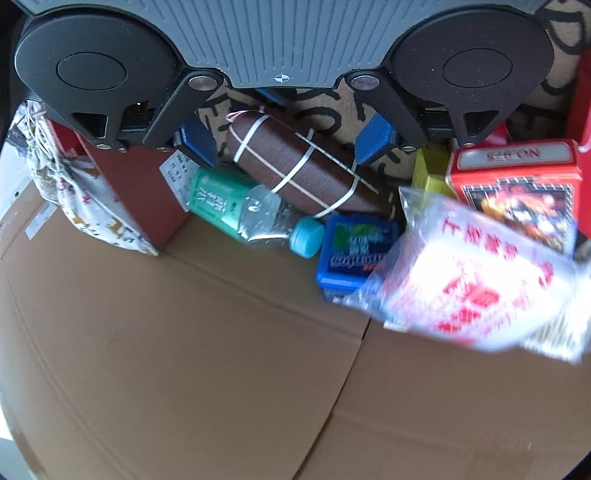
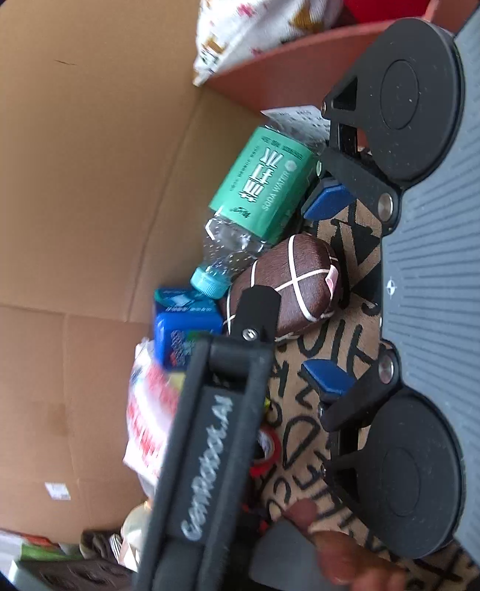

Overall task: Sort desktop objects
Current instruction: 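Reach both grippers to the brown striped pillow on the rug, then close both grippers on the brown striped pillow and lift it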

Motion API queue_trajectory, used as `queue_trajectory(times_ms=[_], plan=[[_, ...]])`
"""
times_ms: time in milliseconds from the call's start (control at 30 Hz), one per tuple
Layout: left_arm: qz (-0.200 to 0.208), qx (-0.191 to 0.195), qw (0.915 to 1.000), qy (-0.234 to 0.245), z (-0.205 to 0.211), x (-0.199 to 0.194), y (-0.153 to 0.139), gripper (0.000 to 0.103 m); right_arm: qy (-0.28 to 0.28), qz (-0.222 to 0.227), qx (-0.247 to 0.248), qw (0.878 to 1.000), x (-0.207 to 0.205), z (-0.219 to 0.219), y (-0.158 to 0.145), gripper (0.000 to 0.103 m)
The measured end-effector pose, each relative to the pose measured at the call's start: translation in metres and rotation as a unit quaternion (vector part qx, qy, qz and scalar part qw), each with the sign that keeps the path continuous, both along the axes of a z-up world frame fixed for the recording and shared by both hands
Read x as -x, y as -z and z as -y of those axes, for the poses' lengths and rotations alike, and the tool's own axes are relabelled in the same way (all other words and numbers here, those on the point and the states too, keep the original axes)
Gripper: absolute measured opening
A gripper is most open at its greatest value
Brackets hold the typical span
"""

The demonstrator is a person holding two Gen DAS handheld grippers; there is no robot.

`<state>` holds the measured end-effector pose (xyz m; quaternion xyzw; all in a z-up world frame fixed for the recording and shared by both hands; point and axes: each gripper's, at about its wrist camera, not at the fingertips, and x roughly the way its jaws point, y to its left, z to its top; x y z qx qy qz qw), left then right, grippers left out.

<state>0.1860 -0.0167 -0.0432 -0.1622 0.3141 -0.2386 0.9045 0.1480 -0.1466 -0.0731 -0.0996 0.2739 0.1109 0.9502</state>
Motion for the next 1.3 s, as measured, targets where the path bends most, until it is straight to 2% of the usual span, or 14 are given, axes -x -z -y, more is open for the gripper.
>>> queue_trajectory(times_ms=[100,233,300,367,400,633,767,900,1067,1200,1300], plan=[[-0.012,-0.006,0.9999,-0.008,-0.001,-0.007,0.008,0.088,0.009,-0.003,-0.004,1.0,-0.012,0.001,0.008,0.084],[-0.028,0.006,0.9996,-0.008,-0.004,-0.012,0.017,0.082,0.001,-0.017,-0.028,0.999,-0.024,0.002,0.016,0.075],[-0.031,0.017,0.9994,-0.002,-0.004,-0.013,0.02,0.078,-0.001,-0.019,-0.03,0.999,-0.021,0.003,0.016,0.073],[-0.033,0.028,0.999,0.008,-0.003,-0.013,0.021,0.064,-0.008,-0.024,-0.038,0.999,-0.015,0.006,0.014,0.07],[-0.033,0.029,0.9989,0.013,-0.002,-0.012,0.021,0.062,-0.012,-0.026,-0.042,0.999,-0.012,0.008,0.014,0.068],[-0.03,0.016,0.9992,0.022,0.012,0.014,0.015,0.056,-0.011,-0.037,-0.048,0.998,0.016,0.022,0.012,0.066],[-0.035,0.005,0.999,0.028,0.023,0.036,0.013,0.062,-0.014,-0.041,-0.044,0.998,0.04,0.026,0.011,0.065],[-0.039,-0.001,0.9981,0.047,0.029,0.065,0.013,0.069,-0.011,-0.054,-0.064,0.996,0.069,0.038,0.009,0.065],[-0.052,0.008,0.9963,0.069,0.032,0.103,0.019,0.07,-0.019,-0.073,-0.065,0.995,0.107,0.051,0.01,0.065],[-0.049,0.006,0.9972,0.057,0.034,0.116,0.021,0.08,-0.018,-0.072,-0.07,0.995,0.125,0.057,0.007,0.066],[-0.052,0.011,0.9979,0.037,0.032,0.113,0.019,0.083,-0.015,-0.064,-0.064,0.996,0.127,0.057,0.004,0.07]])
